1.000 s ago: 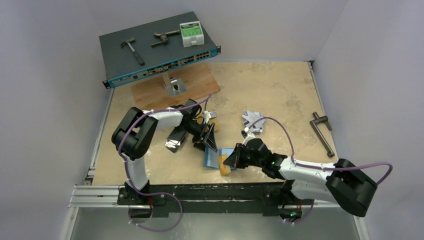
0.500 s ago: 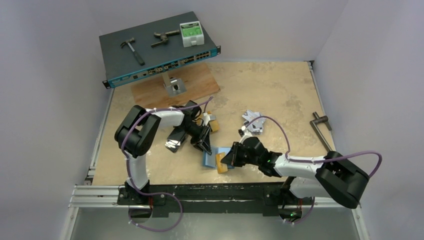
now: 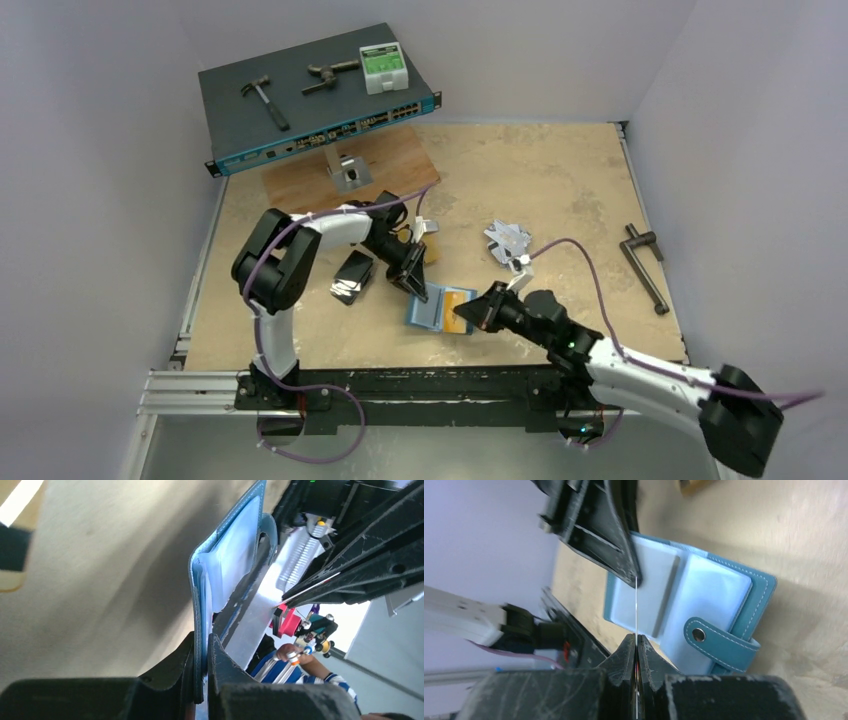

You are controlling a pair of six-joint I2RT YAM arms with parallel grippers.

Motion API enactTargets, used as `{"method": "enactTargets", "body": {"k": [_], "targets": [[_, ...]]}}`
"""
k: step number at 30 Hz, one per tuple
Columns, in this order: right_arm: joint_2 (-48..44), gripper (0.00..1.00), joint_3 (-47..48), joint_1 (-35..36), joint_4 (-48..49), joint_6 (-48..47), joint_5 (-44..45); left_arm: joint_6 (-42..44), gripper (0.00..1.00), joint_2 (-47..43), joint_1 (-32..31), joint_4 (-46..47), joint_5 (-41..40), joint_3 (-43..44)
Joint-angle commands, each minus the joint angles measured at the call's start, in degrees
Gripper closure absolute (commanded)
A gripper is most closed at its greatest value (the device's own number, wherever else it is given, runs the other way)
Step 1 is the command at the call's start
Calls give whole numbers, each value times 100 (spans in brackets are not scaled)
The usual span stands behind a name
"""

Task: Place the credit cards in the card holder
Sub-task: Pick up the card holder from the center of the board.

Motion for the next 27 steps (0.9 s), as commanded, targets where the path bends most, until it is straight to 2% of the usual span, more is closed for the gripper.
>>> {"method": "enactTargets", "body": {"k": [1, 4, 6, 10, 12, 15, 20, 27], "targets": [[-1845, 100, -379, -15, 142, -185, 1037, 654, 100, -858, -32, -460, 851, 767], [-2936, 100, -119, -14, -342, -801, 1392, 1047, 100, -1501, -33, -759, 1022, 966], [-3192, 100, 211, -19, -442, -1302, 1380, 1367, 100, -1997, -33, -1082, 1101, 1114], [-2532, 100, 1160, -16, -499, -2163, 1173, 2005, 100, -2571, -42, -1923, 1387, 1770], [-2164, 100, 1573, -14, -439, -2418, 988, 1915, 100, -2736, -83, -2028, 1545, 2066], [-2149, 100, 1793, -14, -139, -2519, 978, 1792, 100, -2972, -187, -1975, 1792, 2092], [-2312, 100, 2079, -14, 12, -2683, 840, 762, 100, -3539, -233, -802, 1817, 1503], [-1948, 100, 2433, 19, -46, -2756, 481, -1141, 100, -3793, -233, 1114, 1699, 1306]]}}
